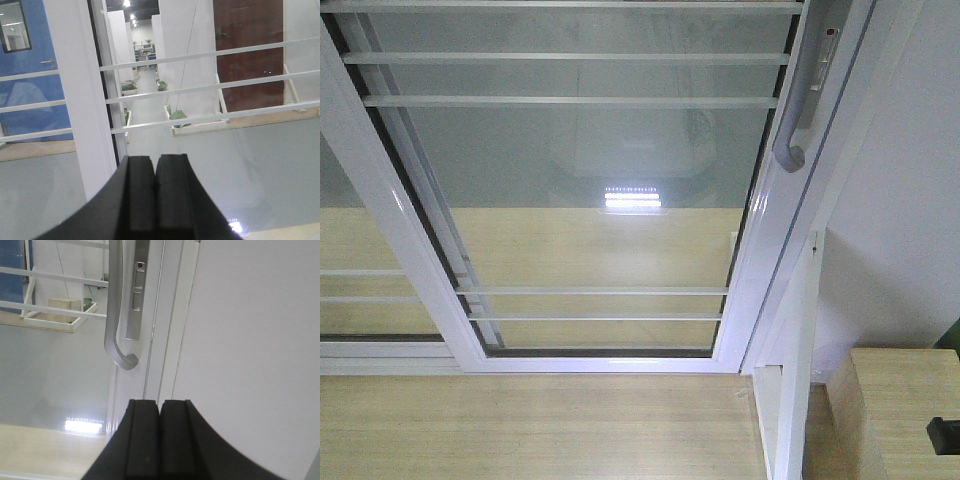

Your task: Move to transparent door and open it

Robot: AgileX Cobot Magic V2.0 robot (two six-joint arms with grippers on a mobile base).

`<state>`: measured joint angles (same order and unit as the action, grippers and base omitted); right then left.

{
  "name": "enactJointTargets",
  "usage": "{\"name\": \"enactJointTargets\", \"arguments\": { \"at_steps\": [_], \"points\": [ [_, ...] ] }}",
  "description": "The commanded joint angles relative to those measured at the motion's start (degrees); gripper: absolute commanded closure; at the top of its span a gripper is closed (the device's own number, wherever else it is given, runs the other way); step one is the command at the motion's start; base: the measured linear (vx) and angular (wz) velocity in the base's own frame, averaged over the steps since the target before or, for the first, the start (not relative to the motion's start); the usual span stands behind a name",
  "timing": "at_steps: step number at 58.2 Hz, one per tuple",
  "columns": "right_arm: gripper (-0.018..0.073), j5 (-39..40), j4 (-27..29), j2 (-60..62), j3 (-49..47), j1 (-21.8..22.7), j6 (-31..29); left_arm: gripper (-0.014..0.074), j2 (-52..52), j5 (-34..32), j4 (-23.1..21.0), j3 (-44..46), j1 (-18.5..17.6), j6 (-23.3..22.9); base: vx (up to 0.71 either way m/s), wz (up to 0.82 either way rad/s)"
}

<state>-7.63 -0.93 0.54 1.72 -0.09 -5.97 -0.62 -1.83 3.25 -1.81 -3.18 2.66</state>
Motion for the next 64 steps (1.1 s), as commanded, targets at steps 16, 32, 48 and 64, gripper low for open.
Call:
{"name": "enactJointTargets", "arguments": {
  "at_steps": [16,32,48,64],
  "points": [
    [0.0566,4.97,-0.93,0.72,0.21,0.21,-0.93,0.0603,0.01,-4.89,-0.60,-0.81,-0.25,-0.54,0.00,0.00],
    [0.0566,7.32,-0.20,0.72,0.21,0.21,-0.74,0.0603,0.01,-9.71,-0.60,-0.81,-0.25,-0.60,0.00,0.00],
    [0.0566,22.48,2.42,0.72,0.08,0.25,2.90,0.0603,0.01,-17.10,-0.65,-0.81,-0.25,-9.88,0.00,0.00],
    [0.0566,16.61,-3.42,-3.13,-15.52,0.25,3.36,0.0603,0.01,-23.48,-0.13,5.21,-0.25,-14.66,0.00,0.00]
  ]
}}
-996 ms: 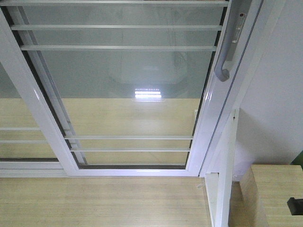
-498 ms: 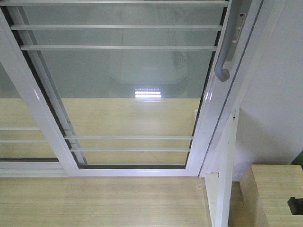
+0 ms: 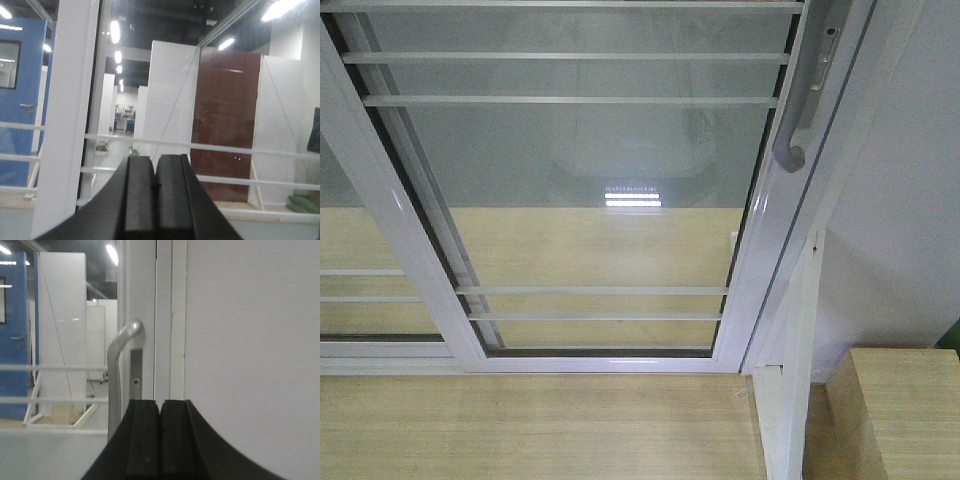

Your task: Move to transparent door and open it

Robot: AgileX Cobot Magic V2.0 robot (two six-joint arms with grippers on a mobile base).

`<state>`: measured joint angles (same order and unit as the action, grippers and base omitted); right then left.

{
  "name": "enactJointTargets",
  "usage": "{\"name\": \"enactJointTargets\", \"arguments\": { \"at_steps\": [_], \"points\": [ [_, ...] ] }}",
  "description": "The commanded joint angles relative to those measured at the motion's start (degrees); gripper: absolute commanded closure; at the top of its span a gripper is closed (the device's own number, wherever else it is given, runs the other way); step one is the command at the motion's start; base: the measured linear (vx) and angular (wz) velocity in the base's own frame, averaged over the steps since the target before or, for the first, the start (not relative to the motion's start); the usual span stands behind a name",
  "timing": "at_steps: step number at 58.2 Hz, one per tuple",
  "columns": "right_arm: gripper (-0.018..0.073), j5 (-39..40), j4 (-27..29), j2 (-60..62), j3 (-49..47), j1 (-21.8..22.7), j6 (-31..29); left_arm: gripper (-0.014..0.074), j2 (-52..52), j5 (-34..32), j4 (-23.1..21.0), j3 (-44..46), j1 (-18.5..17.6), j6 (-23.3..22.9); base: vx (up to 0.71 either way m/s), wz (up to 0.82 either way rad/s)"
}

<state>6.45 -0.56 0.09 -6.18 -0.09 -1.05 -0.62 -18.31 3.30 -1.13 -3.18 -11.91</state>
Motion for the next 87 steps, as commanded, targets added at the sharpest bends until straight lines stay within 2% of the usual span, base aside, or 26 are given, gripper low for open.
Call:
{"name": "enactJointTargets", "arguments": {
  "at_steps": [1,8,13,23,36,47,52,59,69,77,84,87],
  "points": [
    [0.0566,1.96,-4.15,-3.35,-8.24,0.25,-1.95,0.0603,0.19,-6.94,-0.18,5.67,-0.25,0.21,0.00,0.00],
    [0.0566,-1.16,-8.21,-10.90,-20.03,0.25,-2.63,0.0603,2.30,-5.43,-0.18,14.44,-0.25,0.49,0.00,0.00],
    [0.0566,-2.17,-8.33,-16.82,-27.48,0.25,-2.63,0.0603,5.84,-1.99,0.08,21.72,-0.25,1.43,0.00,0.00],
    [0.0566,-1.94,-8.33,-30.60,-38.15,0.25,-2.59,0.0603,18.37,3.84,4.13,33.86,-0.25,4.04,0.00,0.00],
    [0.0565,0.64,-7.65,-45.22,-40.00,0.25,-0.67,0.0603,32.60,3.37,4.33,36.23,-0.25,4.04,0.00,0.00],
    [0.0539,-1.92,-9.43,-52.20,-40.00,0.20,-1.68,0.0594,39.82,3.97,4.22,36.23,-0.25,4.04,0.00,0.00],
    [0.0496,-4.69,-9.32,-54.65,-40.00,0.20,-0.88,0.0571,42.43,5.00,4.29,36.23,-0.25,4.04,0.00,0.00],
    [0.0393,-6.45,-9.16,-57.96,-40.00,0.20,-0.72,0.0496,45.69,7.06,4.34,36.23,-0.25,4.04,0.00,0.00],
    [0.0172,-4.13,-9.10,-62.91,-40.00,0.07,-0.67,0.0309,49.22,6.93,3.88,36.23,-0.25,3.99,0.00,0.00],
    [0.0022,3.27,-8.20,-68.81,-40.00,0.07,-0.52,0.0167,50.75,6.66,3.88,36.23,-0.25,4.04,0.00,0.00],
    [-0.0015,13.63,-8.71,-75.44,-40.00,0.07,1.85,0.0120,51.23,6.34,3.88,36.23,-0.25,4.04,0.00,0.00],
    [-0.0015,18.34,-10.64,-78.07,-40.00,0.07,3.48,0.0120,51.23,6.34,3.88,36.23,-0.25,4.04,0.00,0.00]
  ]
}}
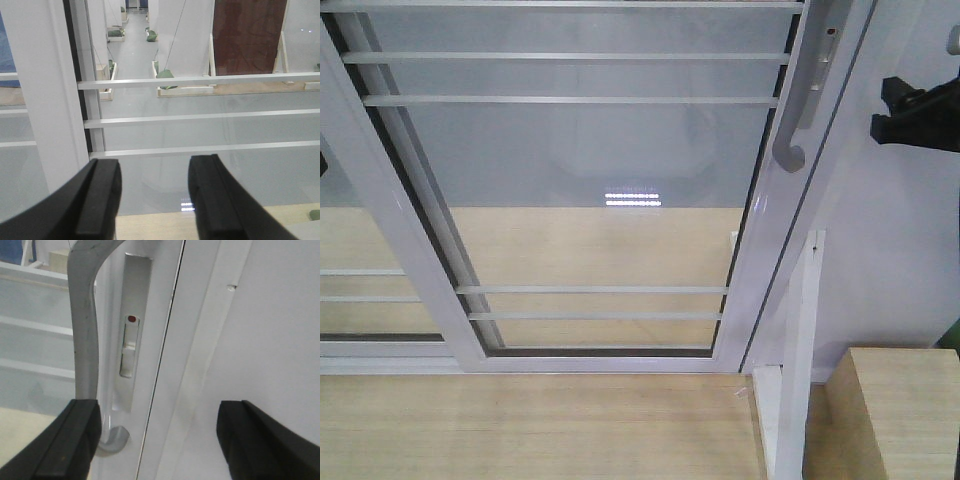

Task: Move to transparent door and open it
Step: 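Reach the right gripper to the curved silver door handle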

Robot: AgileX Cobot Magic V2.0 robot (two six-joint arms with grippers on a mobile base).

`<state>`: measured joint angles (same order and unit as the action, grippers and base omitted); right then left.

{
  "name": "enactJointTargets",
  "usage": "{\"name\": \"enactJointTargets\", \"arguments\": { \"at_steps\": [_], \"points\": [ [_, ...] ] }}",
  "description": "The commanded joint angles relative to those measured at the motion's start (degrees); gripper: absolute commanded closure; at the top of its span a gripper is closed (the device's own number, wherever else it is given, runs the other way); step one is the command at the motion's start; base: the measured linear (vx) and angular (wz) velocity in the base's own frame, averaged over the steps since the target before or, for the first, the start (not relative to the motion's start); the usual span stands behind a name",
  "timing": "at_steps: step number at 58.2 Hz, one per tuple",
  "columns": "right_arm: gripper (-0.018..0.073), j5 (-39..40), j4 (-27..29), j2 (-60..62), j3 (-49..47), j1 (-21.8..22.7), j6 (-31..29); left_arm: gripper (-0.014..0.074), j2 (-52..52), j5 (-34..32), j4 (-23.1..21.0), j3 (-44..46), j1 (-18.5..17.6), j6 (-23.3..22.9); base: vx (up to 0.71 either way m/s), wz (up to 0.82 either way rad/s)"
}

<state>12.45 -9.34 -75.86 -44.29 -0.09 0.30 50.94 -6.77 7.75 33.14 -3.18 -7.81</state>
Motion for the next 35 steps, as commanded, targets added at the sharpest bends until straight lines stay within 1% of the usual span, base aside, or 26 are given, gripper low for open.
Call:
{"name": "enactJointTargets", "arguments": {
  "at_steps": [1,6,11,14,16,22,27,35],
  "points": [
    [-0.0015,13.48,-2.40,-3.18,-1.89,0.07,2.66,0.0121,-0.32,-5.20,-0.57,1.95,-0.25,-0.06,0.00,0.00],
    [-0.0015,19.08,-6.18,-7.10,-1.89,0.07,7.13,0.0128,-0.32,-5.13,-0.57,1.95,-0.25,-0.06,0.00,0.00],
    [-0.0013,24.45,-13.18,-10.15,-1.89,0.07,12.38,0.0130,-0.32,-5.08,-0.57,1.95,-0.25,-0.06,0.00,0.00],
    [-0.0008,27.50,-16.61,-12.38,-2.21,0.07,13.64,0.0130,-0.32,-5.08,-0.57,1.95,-0.25,-0.06,0.00,0.00],
    [-0.0003,29.11,-17.75,-13.46,-2.64,0.07,13.82,0.0130,-0.32,-5.08,-0.57,1.95,-0.25,-0.06,0.00,0.00],
    [0.0010,30.79,-18.55,-17.38,-4.64,0.07,14.02,0.0130,-0.32,-5.08,-0.57,1.95,-0.25,-0.06,0.00,0.00],
    [0.0017,30.78,-18.66,-19.93,-7.22,0.07,15.79,0.0130,-0.32,-5.08,-0.57,1.95,-0.25,-0.06,0.00,0.00],
    [0.0017,31.43,-21.71,-22.88,-11.82,0.07,18.11,0.0130,-0.32,-5.08,-0.57,1.95,-0.25,-0.06,0.00,0.00]
  ]
}}
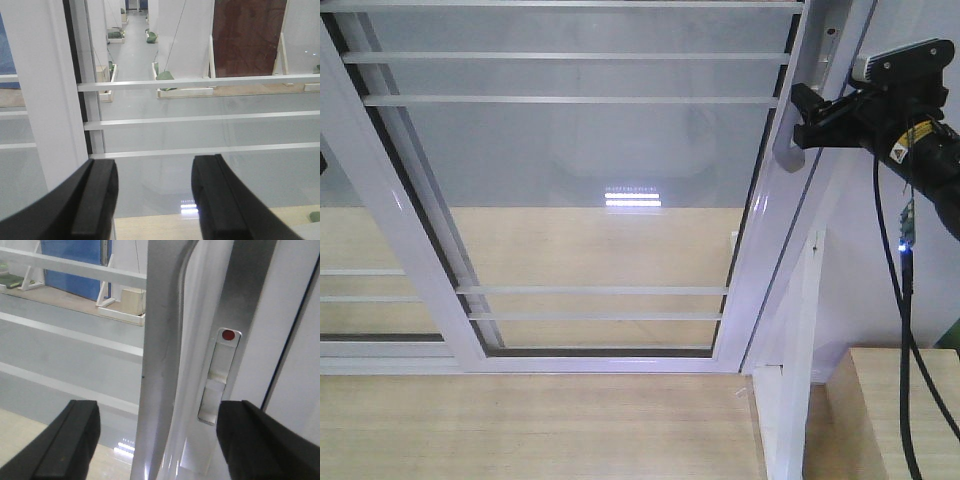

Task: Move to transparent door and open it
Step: 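Reach the right gripper to the curved silver door handle, then push the door frame sideways with the right gripper, sliding it open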

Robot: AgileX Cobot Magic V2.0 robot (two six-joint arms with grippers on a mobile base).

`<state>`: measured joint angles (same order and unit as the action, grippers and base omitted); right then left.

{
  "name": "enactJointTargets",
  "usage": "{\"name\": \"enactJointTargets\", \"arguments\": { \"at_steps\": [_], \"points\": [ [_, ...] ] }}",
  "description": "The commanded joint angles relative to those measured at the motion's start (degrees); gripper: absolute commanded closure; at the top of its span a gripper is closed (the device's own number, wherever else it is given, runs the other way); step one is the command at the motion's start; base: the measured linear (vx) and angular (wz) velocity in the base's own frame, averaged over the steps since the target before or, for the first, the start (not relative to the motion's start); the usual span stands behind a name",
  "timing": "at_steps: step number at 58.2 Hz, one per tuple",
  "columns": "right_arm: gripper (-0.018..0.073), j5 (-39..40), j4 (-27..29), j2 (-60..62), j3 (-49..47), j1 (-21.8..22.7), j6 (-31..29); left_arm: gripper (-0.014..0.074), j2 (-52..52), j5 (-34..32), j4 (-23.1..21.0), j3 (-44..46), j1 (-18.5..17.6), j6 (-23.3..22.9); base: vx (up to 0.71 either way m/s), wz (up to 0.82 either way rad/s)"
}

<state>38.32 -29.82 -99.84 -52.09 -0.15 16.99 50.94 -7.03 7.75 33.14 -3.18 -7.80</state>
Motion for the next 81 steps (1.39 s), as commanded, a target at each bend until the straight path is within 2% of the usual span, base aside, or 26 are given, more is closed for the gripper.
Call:
{"name": "enactJointTargets", "arguments": {
  "at_steps": [1,18,27,39,52,59,81],
  "points": [
    [0.0017,5.51,-1.54,0.69,-4.75,0.12,1.68,0.0130,-0.32,-4.81,-0.57,1.95,-0.25,-0.07,0.00,0.00],
    [0.0017,6.97,-3.79,-4.24,-11.33,0.12,2.43,0.0130,-0.32,-4.81,-0.57,1.95,-0.25,-0.07,0.00,0.00],
    [0.0017,8.13,-4.51,-6.01,-12.19,-0.57,5.91,0.0130,-0.32,-4.81,-0.57,1.95,-0.25,-0.07,0.00,0.00],
    [0.0017,9.06,-4.44,-7.78,-12.19,-5.81,4.72,0.0130,-0.32,-4.81,-0.57,1.95,-0.25,-0.07,0.00,0.00],
    [0.0017,9.12,0.81,-10.40,-12.19,-11.51,0.50,0.0130,-0.32,-4.81,-0.57,1.95,-0.25,-0.12,0.00,0.00],
    [0.0017,9.24,2.62,-11.53,-12.19,-13.37,0.36,0.0130,-0.32,-4.81,-0.57,1.95,-0.25,-0.17,0.00,0.00],
    [0.0017,12.65,2.28,-12.00,-12.19,-17.52,0.29,0.0130,-0.32,-3.58,-0.57,1.95,-0.25,-0.16,0.00,0.00]
  ]
}}
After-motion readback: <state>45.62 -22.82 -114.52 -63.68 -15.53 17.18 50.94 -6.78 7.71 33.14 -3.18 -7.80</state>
